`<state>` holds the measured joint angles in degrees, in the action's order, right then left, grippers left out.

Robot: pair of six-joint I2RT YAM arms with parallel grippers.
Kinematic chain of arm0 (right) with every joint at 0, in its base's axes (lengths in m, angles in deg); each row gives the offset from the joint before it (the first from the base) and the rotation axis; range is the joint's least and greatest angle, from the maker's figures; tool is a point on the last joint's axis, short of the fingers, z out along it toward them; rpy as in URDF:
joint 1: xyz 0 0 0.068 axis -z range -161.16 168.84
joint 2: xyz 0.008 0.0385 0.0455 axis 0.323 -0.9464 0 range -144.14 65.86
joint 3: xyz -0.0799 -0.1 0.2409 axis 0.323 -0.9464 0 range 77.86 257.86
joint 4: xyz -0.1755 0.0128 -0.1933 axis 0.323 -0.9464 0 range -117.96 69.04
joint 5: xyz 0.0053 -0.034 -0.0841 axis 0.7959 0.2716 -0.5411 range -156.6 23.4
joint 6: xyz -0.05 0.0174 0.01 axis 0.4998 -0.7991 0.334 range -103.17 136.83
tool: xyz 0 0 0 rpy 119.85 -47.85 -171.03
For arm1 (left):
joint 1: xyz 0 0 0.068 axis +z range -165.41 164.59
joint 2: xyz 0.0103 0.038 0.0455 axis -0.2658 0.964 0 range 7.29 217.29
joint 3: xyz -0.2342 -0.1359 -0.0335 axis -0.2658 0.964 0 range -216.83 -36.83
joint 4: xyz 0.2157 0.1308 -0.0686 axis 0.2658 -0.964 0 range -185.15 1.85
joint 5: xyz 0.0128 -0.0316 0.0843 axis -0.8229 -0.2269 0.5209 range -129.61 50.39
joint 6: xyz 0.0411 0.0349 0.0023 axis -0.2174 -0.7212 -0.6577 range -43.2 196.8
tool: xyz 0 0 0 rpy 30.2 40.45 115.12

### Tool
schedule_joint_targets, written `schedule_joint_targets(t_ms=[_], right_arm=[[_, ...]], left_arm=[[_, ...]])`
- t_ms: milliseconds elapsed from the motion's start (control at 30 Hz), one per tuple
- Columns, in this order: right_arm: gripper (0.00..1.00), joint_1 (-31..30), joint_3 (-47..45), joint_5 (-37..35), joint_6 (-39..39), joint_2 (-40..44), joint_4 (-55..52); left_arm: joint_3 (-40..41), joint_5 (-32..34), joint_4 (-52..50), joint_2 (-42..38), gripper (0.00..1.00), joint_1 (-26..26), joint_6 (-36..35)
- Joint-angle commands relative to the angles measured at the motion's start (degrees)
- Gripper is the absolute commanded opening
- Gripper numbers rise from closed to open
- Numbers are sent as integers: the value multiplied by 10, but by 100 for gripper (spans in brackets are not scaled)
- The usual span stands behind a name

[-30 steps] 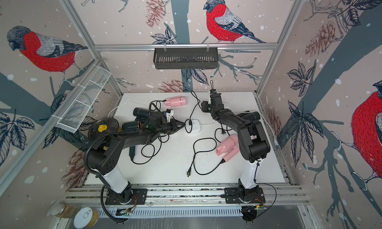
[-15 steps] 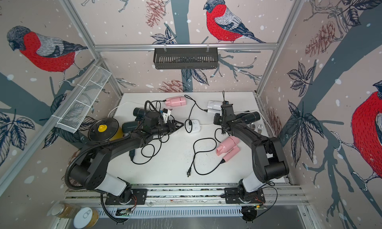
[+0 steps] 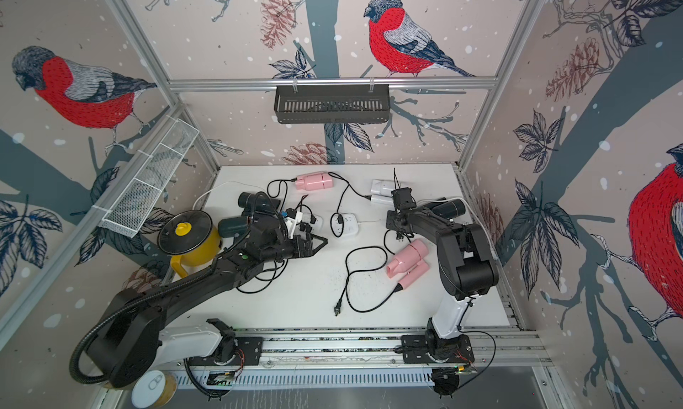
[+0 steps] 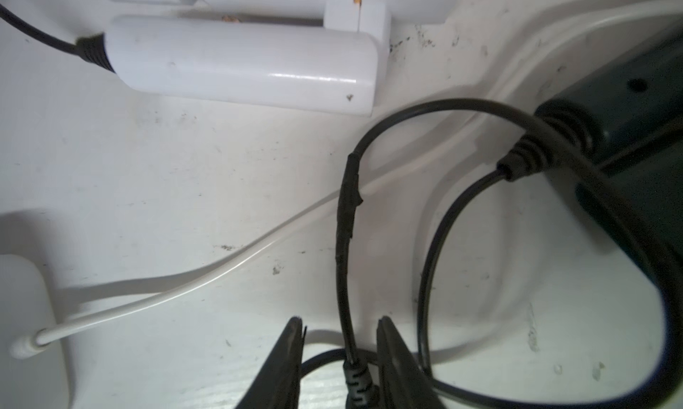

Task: Charge the blow dryers
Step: Pick up the plug from the center of the board.

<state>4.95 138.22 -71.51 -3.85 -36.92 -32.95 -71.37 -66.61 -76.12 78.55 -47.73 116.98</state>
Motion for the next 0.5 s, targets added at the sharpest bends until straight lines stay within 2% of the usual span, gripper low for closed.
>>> schedule_joint_targets(t_ms=[0,133,300,367,467], right_arm=[[33,1,11,-12,19,-19,-4],[28,0,13,-23,21,-28,6],[17,-1,2,-41,36,-20,30],[11,-1,-11,-31,42,2,54],[7,-4,-35,-4,45,52,91]], left_arm=[[9,-5,36,-3,99,-5,-9],[10,-9,39,7,99,-10,-8],[17,-24,78,17,96,-13,21],[19,-38,103,23,96,-13,37],[20,-50,129,31,93,-14,47]])
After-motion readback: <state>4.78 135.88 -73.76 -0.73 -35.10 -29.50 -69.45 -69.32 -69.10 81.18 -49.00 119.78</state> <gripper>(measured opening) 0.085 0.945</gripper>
